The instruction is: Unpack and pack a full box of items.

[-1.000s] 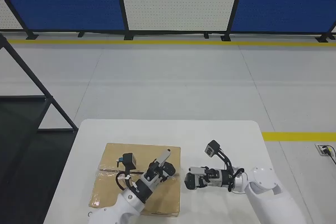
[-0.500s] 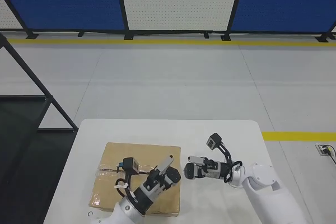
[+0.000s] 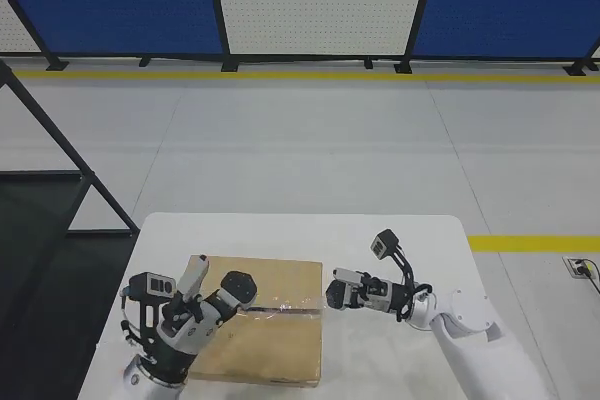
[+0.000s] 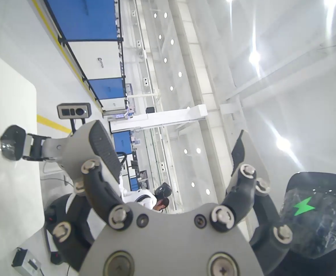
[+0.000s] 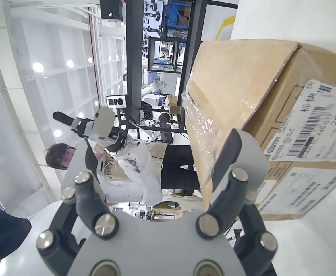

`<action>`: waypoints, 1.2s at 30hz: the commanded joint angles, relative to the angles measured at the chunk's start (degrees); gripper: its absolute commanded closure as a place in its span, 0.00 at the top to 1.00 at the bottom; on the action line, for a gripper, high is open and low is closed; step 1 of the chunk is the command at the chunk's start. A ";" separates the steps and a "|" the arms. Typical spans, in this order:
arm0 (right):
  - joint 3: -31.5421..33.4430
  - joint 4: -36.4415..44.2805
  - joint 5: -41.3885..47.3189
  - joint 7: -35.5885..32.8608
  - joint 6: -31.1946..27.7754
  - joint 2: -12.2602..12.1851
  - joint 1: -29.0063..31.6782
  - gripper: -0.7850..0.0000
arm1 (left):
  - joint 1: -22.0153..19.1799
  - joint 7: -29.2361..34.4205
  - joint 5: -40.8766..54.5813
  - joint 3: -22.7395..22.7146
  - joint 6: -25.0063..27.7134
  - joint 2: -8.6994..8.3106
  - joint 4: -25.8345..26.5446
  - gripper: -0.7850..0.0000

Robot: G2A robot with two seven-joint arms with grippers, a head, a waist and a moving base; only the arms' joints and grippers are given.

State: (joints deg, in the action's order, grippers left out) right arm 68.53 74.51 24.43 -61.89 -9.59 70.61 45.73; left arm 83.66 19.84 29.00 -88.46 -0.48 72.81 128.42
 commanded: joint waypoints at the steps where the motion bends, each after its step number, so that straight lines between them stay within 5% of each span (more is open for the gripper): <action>1: 0.54 0.74 -0.15 0.11 0.03 -0.19 0.29 1.00 | 0.75 0.34 1.90 -3.34 0.73 -0.12 0.10 1.00; 16: 1.81 7.44 -3.19 1.07 3.00 -1.12 -0.25 1.00 | 8.34 7.74 13.93 -25.87 2.93 -0.98 -7.04 1.00; 26: 1.14 8.20 -3.57 0.91 3.40 -1.07 -0.28 1.00 | 8.53 7.95 14.02 -25.91 2.48 -1.01 -7.45 1.00; 32: -4.75 10.52 -2.59 0.17 5.37 0.03 -3.86 1.00 | 4.60 -0.74 13.27 -23.99 -7.38 -1.30 -7.95 1.00; 36: -9.62 7.49 -1.97 -1.14 7.66 1.12 -7.71 1.00 | 2.29 -0.31 9.61 -23.01 -13.43 -1.93 -9.19 1.00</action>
State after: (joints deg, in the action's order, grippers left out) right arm 60.27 83.08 22.74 -62.96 -2.46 71.45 39.10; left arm 86.56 19.04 39.78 -111.66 -12.38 71.06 119.67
